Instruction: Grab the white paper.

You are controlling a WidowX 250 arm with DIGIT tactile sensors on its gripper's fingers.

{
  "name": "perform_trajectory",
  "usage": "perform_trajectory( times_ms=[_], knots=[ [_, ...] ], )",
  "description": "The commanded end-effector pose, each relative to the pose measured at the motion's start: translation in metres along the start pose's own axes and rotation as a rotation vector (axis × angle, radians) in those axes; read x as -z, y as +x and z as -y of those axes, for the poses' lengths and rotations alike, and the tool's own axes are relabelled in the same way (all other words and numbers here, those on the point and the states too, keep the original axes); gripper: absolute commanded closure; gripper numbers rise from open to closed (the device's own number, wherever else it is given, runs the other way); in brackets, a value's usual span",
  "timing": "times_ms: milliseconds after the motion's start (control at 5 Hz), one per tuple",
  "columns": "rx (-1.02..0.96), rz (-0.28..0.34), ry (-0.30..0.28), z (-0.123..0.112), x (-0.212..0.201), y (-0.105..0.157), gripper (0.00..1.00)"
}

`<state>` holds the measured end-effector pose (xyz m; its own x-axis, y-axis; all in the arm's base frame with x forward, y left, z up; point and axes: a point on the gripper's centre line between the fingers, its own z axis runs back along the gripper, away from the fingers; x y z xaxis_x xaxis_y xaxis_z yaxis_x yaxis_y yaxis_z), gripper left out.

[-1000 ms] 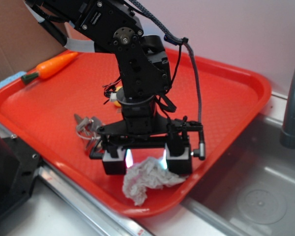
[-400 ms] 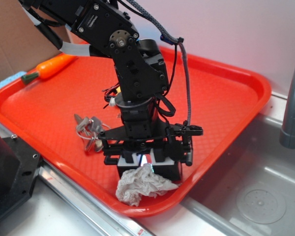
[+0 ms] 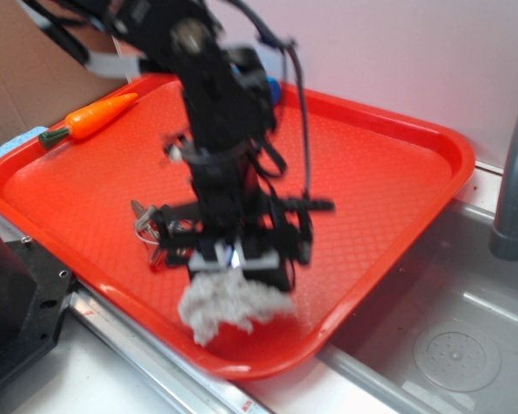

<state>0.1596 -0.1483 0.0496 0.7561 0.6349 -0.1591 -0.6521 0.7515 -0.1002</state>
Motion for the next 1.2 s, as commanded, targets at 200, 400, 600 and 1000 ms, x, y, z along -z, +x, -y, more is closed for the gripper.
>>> perform_trajectory(
  times_ms=[200, 400, 600, 1000],
  knots=[
    [0.268, 0.165, 0.023, -0.023, -0.114, 0.064, 1.0],
    [0.283, 0.222, 0.027, -0.038, -0.153, 0.093, 1.0],
    [0.341, 0.222, 0.001, -0.048, -0.176, 0.111, 1.0],
    [0.327, 0.25, -0.027, -0.059, -0.19, 0.126, 1.0]
  ],
)
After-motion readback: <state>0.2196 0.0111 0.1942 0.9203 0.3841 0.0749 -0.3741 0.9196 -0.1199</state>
